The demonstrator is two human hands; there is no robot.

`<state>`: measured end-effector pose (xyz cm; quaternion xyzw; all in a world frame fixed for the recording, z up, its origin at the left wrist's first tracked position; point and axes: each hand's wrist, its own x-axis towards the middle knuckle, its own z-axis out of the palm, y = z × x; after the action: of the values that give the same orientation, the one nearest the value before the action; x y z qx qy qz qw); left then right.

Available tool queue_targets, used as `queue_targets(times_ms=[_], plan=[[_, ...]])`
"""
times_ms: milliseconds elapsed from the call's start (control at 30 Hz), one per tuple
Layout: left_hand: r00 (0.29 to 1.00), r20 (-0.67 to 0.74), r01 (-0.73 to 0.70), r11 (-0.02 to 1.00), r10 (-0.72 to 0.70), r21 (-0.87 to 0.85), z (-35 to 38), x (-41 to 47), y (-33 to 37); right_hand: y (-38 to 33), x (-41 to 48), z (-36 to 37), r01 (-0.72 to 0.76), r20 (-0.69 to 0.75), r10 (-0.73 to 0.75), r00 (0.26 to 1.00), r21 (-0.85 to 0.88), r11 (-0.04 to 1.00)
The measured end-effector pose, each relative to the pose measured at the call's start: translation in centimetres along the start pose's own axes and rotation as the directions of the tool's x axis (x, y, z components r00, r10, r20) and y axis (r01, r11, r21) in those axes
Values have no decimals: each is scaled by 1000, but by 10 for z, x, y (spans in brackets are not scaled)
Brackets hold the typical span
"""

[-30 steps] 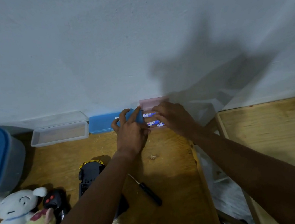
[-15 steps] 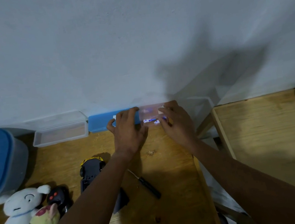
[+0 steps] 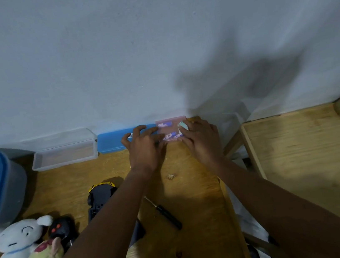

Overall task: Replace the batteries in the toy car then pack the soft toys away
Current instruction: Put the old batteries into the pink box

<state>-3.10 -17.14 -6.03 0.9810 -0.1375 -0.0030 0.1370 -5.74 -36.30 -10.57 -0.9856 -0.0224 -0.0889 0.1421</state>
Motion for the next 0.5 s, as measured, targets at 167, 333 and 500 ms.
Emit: queue_targets(times_ms=[167,333,500], plan=[[1000,-7,-2,999,2,33,-2,2,7,-3,6,-8,66,-42,-70,997,-101,993],[995,97,7,999,-12,50,-11,3,13,-11,13,-19,26,54,-15,998,-214,977],[985,130,118,991,-110,-56,-30,-33,-2,-39,19,-37,-17,124,44,991,-213,977]])
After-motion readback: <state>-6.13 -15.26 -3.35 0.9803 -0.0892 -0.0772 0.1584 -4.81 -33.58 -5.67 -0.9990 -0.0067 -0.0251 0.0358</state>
